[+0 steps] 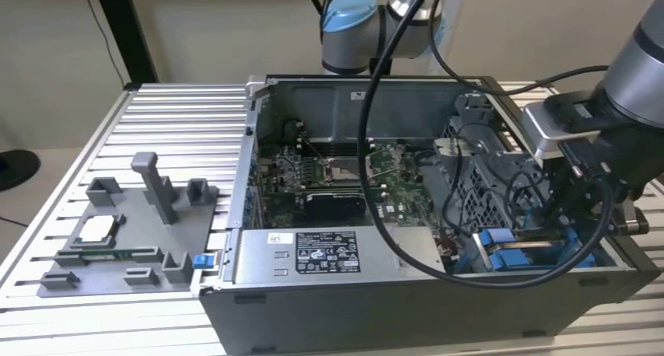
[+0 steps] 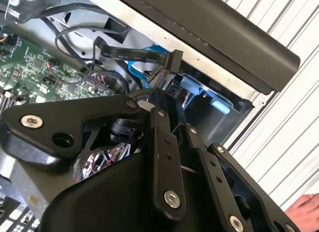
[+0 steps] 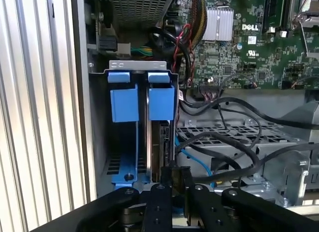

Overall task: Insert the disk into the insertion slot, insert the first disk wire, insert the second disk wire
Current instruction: 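Insert the first disk wire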

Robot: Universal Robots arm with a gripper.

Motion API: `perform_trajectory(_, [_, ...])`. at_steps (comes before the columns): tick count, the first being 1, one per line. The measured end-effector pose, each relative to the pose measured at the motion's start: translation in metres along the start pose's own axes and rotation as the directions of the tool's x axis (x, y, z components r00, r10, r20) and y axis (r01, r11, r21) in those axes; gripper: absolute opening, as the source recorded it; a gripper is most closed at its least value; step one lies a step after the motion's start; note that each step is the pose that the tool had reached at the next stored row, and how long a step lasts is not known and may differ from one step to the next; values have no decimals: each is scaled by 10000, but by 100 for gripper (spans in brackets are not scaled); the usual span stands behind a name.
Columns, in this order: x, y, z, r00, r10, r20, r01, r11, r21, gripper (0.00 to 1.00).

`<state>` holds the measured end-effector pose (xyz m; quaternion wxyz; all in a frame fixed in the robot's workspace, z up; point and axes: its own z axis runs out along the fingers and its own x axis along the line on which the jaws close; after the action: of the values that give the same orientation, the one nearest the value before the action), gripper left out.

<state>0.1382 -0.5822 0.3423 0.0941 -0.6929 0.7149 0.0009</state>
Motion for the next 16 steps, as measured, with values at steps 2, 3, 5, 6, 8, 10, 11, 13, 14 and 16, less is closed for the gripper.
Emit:
perform_trajectory(2, [8,-3,4,10000,33,-5,-33,10000,-33,0])
perform_trajectory(3, [11,-3,5,10000,38,-7,-38,10000,-65,0])
perform_trajectory(5, [15,-3,6,10000,47,-16,-47,9999,-143,0])
perform_trajectory(6, [16,-3,7,10000,51,-24,-51,9998,-179,0])
perform_trajectory(8, [20,-1,12,10000,55,-24,-55,9998,-195,0])
perform_trajectory(10, [26,-1,17,10000,54,-24,-54,9998,-199,0])
perform_trajectory(11, [28,-2,20,10000,53,-24,-54,9998,-199,0])
perform_trajectory(13, [31,-4,25,10000,50,-26,-50,9998,-200,0])
perform_trajectory(14, [33,-5,29,10000,48,-26,-49,9998,-200,0])
perform_trajectory(16, [33,-7,36,10000,47,-25,-47,9998,-201,0])
